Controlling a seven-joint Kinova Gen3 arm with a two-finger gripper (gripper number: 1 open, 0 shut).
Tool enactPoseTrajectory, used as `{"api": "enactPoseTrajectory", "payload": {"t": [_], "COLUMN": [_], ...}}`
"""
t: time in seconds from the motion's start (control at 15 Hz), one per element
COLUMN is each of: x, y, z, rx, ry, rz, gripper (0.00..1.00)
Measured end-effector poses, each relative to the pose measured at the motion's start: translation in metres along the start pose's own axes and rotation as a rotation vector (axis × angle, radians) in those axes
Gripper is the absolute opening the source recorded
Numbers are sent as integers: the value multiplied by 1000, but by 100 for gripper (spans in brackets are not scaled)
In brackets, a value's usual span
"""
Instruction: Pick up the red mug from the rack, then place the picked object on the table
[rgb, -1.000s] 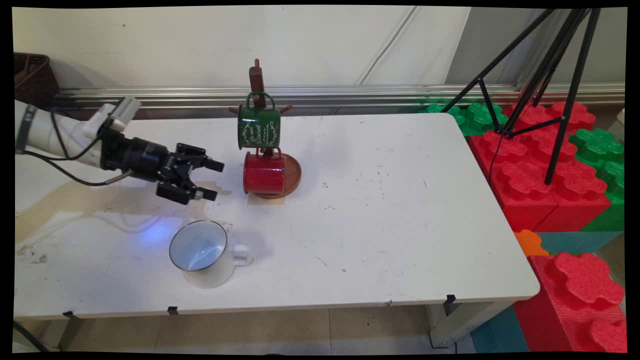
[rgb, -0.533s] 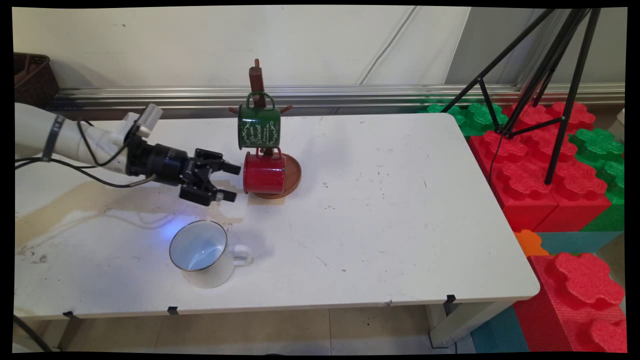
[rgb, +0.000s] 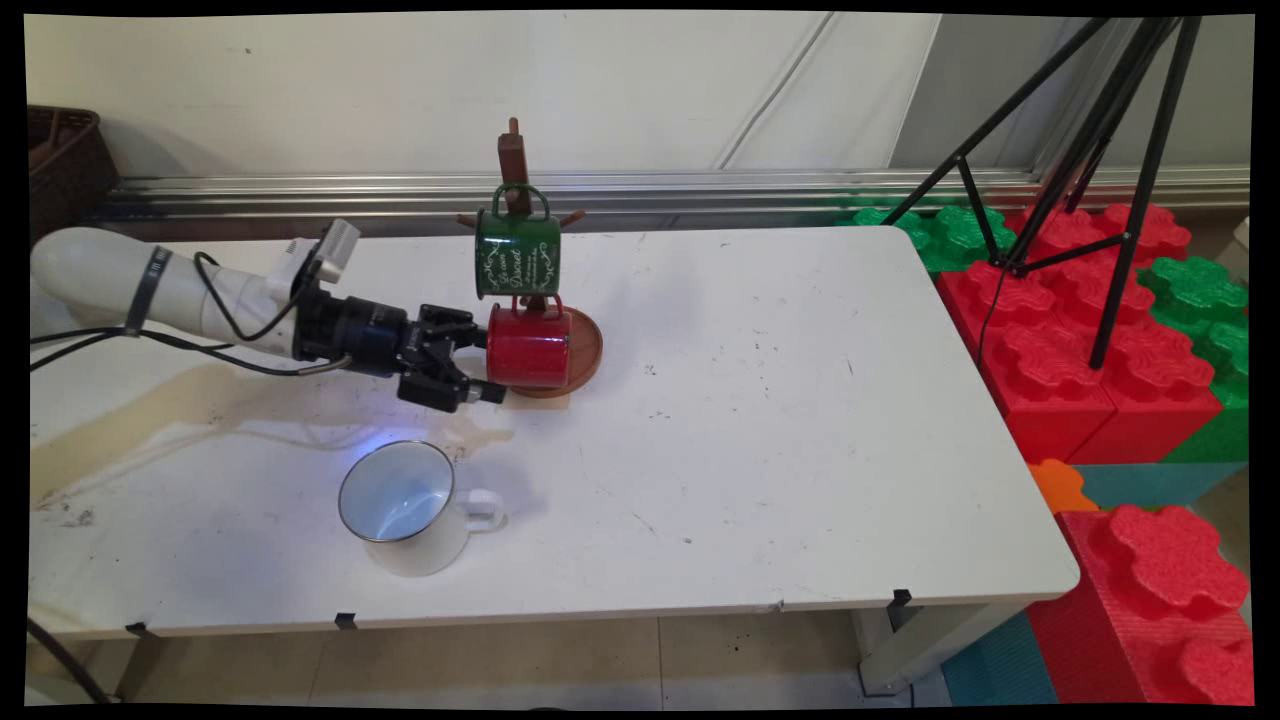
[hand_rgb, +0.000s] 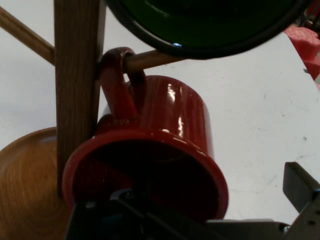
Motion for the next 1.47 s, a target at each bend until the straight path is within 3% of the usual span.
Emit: {"api": "enactPoseTrajectory", "payload": {"t": [0.47,0.53,1.47], "x": [-6,-7,-5], "y": [-6,-6,-5], "z": [17,19,22], "rx": [4,1,-52], "ry": [19,23,60], "rz": [-26,-29,-48], "gripper": [100,0,0]}}
